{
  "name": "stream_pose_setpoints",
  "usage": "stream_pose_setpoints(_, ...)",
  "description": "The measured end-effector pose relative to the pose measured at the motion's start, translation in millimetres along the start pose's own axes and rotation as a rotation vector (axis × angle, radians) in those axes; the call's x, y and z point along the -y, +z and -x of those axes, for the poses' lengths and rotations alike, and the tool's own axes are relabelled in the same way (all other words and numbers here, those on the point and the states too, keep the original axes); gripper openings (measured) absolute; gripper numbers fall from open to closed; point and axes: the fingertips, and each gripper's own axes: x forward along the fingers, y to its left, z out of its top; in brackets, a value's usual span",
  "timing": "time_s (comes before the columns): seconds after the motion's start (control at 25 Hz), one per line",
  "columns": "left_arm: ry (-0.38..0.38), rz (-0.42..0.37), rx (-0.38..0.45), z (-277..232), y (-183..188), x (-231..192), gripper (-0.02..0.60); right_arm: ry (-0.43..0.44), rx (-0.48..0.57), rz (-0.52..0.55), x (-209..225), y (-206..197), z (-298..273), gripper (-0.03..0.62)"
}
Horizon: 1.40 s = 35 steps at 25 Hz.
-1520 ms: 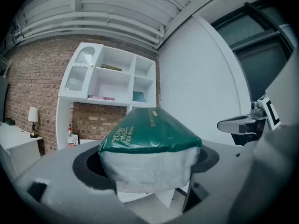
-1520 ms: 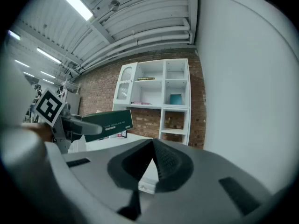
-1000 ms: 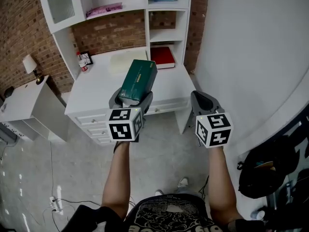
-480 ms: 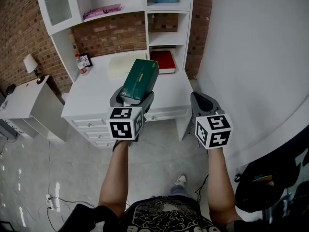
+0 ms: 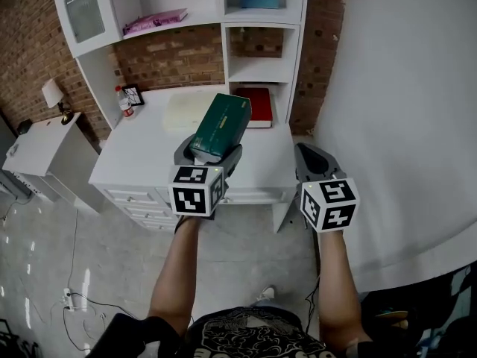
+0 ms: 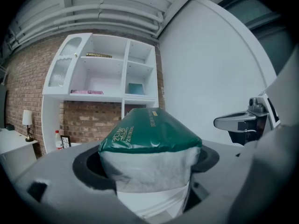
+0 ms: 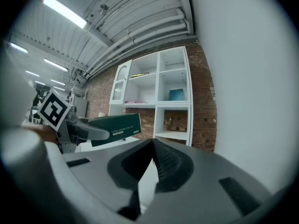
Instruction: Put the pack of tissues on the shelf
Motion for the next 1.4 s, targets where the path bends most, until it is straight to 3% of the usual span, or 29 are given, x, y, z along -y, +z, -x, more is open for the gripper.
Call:
stream_pose_setpoints(0.36, 0.067, -0.015, -0.032, -42, -2, 11, 0.451, 0.083, 0.008, -0.006, 39, -6, -34, 0.003)
stream_pose_setpoints(0.88, 0.117, -0.008, -0.041, -83, 2, 17, 0.451, 0.137, 0.023, -0.002, 77, -4, -64, 0.003)
stream_pose_setpoints(1.4, 0.106, -0.016, -0.041, -148, 2, -12, 0.451, 0.138, 0.026, 0.016, 101, -6, -124, 0.003)
